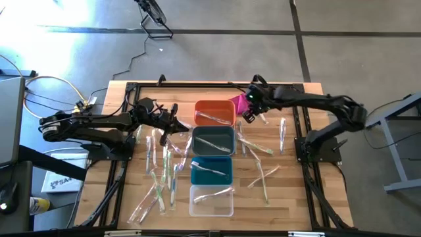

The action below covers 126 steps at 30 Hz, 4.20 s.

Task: Pick & Place Toothbrushes
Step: Put the green toothbrush into the green bin

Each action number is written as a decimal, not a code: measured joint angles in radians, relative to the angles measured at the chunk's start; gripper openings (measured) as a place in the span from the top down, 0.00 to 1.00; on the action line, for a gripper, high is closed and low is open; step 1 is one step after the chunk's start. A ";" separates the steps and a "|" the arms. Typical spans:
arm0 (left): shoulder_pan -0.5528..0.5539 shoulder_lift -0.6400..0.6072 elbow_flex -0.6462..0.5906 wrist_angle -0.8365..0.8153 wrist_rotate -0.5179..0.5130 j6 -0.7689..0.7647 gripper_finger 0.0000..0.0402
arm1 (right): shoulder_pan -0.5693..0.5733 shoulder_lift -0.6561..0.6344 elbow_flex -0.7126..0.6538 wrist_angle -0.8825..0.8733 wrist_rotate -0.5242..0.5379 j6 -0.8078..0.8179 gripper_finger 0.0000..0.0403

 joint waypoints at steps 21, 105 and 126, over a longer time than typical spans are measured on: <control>0.000 0.000 0.001 -0.036 -0.001 0.003 1.00 | -0.236 0.195 0.037 -0.106 -0.088 -0.150 0.95; 0.000 0.000 0.001 -0.107 -0.002 0.029 1.00 | -0.263 0.005 0.037 -0.331 0.095 0.120 0.98; 0.000 0.000 0.000 -0.070 -0.092 0.026 1.00 | 0.171 -0.117 0.038 0.216 -0.094 -0.031 0.99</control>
